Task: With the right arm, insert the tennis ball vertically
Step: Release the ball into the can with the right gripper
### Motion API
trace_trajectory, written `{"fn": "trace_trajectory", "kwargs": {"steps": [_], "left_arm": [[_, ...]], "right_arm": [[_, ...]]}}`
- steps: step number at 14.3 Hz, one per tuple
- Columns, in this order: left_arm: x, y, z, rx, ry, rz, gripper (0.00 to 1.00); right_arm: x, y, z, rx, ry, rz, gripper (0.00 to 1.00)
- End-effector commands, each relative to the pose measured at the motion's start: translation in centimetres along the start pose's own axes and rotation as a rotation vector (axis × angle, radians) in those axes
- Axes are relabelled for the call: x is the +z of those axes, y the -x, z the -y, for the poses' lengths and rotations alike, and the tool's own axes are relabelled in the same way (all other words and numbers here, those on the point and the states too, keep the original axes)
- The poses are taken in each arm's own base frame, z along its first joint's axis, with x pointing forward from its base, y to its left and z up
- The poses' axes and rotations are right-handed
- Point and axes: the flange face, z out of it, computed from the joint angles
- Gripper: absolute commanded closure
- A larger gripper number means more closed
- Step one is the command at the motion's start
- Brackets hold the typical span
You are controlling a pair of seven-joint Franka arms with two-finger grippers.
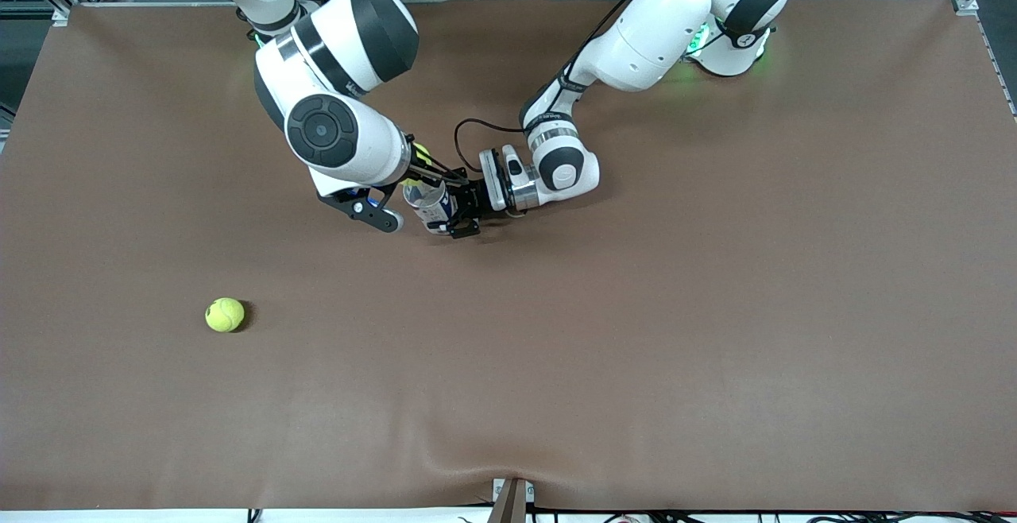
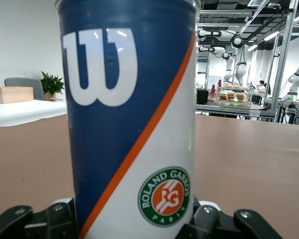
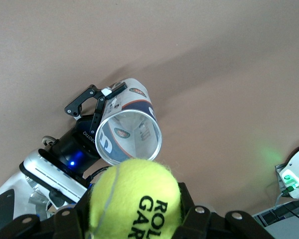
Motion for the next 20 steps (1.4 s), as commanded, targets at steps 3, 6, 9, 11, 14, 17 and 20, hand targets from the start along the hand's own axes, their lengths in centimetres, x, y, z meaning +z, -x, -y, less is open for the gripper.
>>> {"fn": "trace_trajectory", "kwargs": {"steps": [3, 6, 9, 11, 14, 17, 20], "left_arm": [[-0.1, 2.0, -1.1, 0.358, -0.089, 0.004, 0.32], [-0.1, 1.9, -1.1, 0.359, -0.089, 0.002, 0.32], [-0.1, 1.9, -1.1, 0.359, -0.089, 0.003, 0.32], [-0.1, 2.0, -1.1, 0.358, -0.089, 0.004, 0.32], [-0.1, 2.0, -1.1, 0.358, -0.089, 0.004, 0.32], [-0.1, 2.0, -1.1, 0.359, -0.089, 0.004, 0.32], [-0.1, 2.0, -1.1, 0.358, -0.089, 0.004, 0.31]], "right_arm": [[0.8, 0.6, 1.0, 0.015, -0.004, 0.008, 0.72], [1.5, 1.1, 1.8, 0.079, -0.005, 0.001, 0.00], [1.3, 1.0, 1.8, 0.081, -0.006, 0.001, 0.00], [1.1, 0.9, 1.7, 0.083, -0.009, 0.001, 0.00], [0.3, -0.1, 0.7, 0.086, -0.013, -0.002, 0.00], [-1.2, -4.0, -3.3, 0.134, 0.018, 0.024, 0.00], [-1.7, -11.0, -10.3, 0.048, 0.082, 0.032, 0.00]]}}
